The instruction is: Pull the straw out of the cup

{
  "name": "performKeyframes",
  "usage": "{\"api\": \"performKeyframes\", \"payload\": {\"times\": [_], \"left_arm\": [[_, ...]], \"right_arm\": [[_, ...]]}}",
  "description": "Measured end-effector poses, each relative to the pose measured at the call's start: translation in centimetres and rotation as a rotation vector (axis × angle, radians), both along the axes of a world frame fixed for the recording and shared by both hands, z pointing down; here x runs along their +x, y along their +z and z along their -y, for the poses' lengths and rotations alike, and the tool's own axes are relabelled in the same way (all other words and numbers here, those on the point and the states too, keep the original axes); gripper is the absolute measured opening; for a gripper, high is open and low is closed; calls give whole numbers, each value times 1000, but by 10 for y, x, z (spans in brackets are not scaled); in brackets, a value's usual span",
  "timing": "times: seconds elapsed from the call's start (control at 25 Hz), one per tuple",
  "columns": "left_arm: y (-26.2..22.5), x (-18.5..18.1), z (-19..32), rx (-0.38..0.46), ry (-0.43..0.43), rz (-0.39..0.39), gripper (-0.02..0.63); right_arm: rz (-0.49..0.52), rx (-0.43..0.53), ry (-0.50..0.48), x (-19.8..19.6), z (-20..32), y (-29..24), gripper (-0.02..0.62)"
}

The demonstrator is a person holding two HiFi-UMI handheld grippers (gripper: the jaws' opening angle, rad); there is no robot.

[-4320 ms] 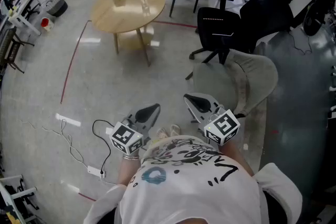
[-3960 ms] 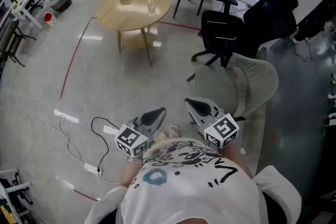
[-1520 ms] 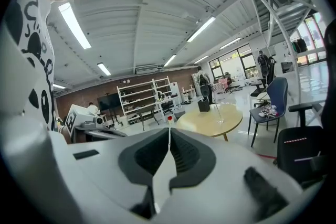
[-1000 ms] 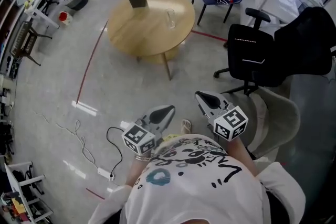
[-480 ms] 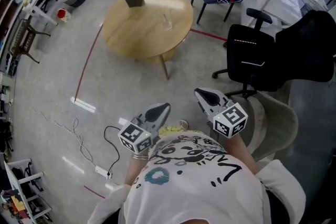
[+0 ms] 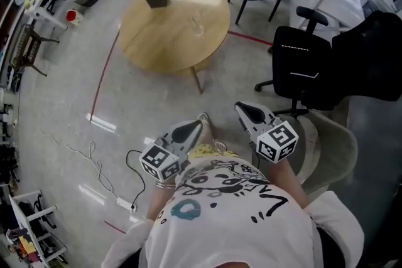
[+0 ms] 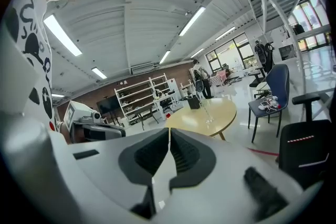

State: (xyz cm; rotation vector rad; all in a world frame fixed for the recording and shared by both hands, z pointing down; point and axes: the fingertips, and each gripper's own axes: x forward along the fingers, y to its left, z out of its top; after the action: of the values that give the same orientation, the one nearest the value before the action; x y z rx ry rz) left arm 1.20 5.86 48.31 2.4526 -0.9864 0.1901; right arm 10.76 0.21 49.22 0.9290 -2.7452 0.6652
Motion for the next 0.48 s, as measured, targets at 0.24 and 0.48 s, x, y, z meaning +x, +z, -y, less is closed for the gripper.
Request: {"api": "performKeyframes", "payload": {"times": [0.24,0.48], "left_arm": [[3,-6,31,19,42,-6,15],[-12,-11,70,63,94,-28,15]], "right_arm": [[-4,20,51,-3,26,0,26],[-26,18,119,-5,50,-10,26]]}}
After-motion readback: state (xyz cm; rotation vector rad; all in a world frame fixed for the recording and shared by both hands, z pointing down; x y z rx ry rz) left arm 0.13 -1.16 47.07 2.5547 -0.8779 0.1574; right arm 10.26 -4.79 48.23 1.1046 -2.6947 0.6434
